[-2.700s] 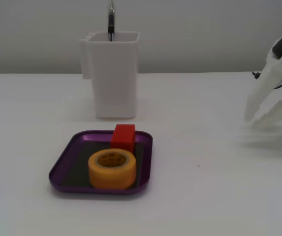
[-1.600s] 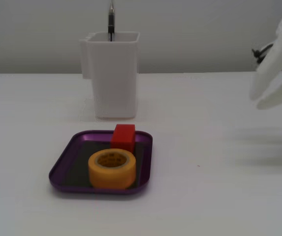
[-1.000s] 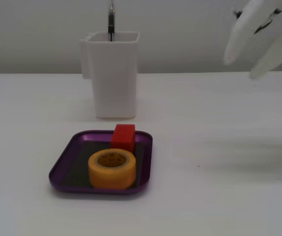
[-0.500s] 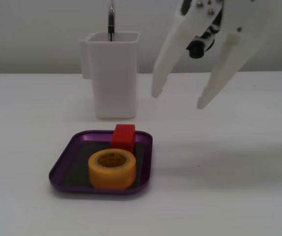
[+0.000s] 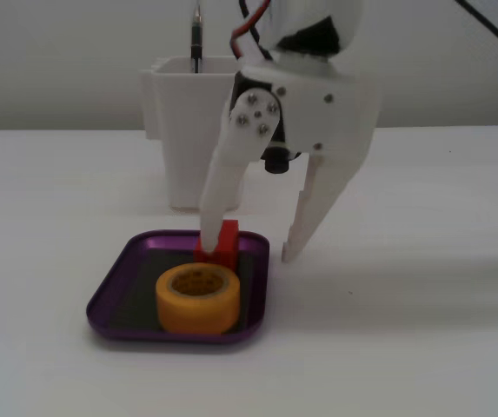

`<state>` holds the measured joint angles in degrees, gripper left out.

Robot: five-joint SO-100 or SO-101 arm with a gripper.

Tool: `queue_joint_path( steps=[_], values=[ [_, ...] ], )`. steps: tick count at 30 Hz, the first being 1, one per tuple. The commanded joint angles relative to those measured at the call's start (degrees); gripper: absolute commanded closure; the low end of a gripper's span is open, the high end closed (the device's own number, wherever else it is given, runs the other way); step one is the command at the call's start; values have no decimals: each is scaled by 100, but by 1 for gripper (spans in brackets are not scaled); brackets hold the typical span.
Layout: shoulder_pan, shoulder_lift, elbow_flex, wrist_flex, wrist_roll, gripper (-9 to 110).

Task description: Remove the cube from the box.

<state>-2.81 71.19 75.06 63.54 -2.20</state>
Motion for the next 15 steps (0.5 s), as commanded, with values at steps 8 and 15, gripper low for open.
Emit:
queue_joint_path(
  steps=[8, 15],
  values=[
    [316, -229, -615, -79, -35, 82],
    [316, -299, -694, -264, -35, 82]
  ],
)
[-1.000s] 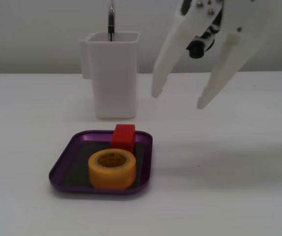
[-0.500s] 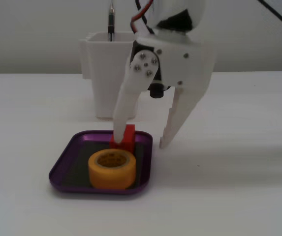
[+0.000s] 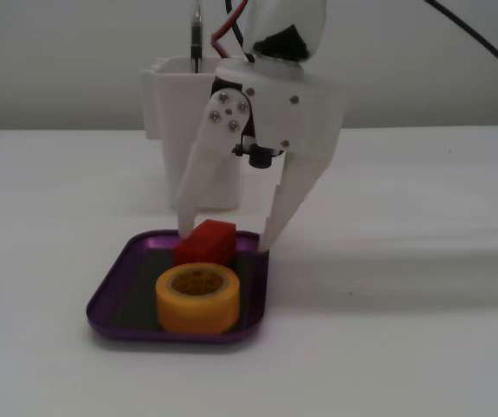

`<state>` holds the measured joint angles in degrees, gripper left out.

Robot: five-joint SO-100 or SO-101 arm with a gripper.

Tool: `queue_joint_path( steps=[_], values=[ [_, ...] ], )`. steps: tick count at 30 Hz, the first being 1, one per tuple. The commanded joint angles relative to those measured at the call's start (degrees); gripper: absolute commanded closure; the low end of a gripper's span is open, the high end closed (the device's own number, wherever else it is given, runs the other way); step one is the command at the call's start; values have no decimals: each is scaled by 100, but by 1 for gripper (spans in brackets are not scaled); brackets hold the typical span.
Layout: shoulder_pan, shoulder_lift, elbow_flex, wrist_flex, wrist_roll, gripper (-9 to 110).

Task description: Remove the cube from the box.

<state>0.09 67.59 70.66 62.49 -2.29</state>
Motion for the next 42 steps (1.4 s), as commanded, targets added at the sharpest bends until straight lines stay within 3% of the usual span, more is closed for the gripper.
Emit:
queue_joint_path(
  steps=[1, 20, 30, 38, 42],
  values=[
    [35, 62, -272, -185, -26, 82],
    [44, 9, -483, -413, -26, 82],
    [44, -844, -571, -387, -26, 82],
    [26, -835, -589, -413, -26, 103],
    [0, -729, -791, -316, -26, 102]
  ],
)
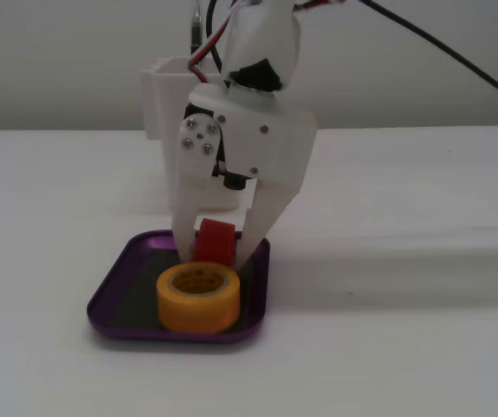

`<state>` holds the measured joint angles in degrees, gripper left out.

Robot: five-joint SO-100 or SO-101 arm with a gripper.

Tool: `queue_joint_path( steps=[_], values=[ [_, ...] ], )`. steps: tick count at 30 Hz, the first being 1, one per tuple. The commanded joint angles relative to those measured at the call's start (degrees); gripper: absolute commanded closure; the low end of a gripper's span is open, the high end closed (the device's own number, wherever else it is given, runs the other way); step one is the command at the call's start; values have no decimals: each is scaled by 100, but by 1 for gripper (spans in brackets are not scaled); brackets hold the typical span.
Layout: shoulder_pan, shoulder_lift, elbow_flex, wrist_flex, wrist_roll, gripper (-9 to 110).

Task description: Remove the cube from the box.

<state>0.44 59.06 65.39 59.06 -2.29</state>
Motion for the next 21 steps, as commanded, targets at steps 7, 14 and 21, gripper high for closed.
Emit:
queue_joint_path(
  steps=[7, 14, 21],
  values=[
    [-88, 1248, -1485, 1354, -18, 102],
    [-97, 2531, -1916, 2900, 35, 102],
    [-79, 3454, -475, 3507, 0, 102]
  ],
)
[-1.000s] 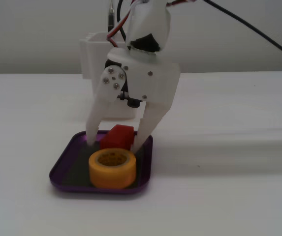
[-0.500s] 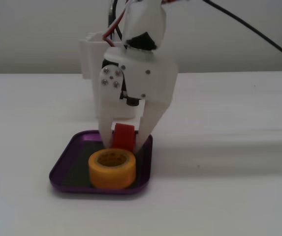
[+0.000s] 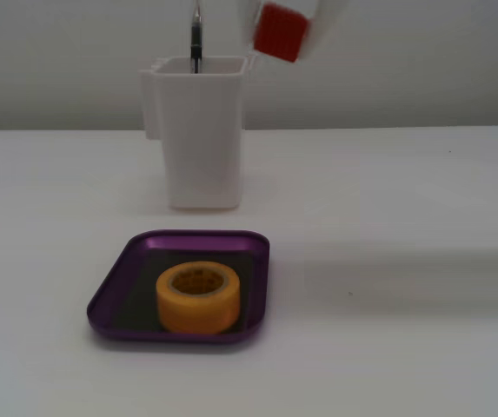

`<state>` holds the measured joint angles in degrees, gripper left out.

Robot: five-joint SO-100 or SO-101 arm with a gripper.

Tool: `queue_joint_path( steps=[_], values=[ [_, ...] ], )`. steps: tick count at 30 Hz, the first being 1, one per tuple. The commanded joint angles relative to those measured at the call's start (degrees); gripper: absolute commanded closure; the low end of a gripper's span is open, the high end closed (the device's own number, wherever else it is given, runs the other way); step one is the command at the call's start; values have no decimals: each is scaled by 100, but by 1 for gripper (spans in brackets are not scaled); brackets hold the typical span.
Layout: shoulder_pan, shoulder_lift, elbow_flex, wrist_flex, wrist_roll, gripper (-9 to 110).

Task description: Remove the cube from the box.

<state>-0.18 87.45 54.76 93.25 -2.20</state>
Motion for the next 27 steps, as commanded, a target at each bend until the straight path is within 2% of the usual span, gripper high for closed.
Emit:
queue_joint_path(
  steps=[1, 13, 27],
  values=[
    [-18, 747, 958, 18, -18, 102],
    [35, 2487, 5845, -3287, -35, 102],
    [62, 2716, 7699, -5291, -62, 102]
  ],
)
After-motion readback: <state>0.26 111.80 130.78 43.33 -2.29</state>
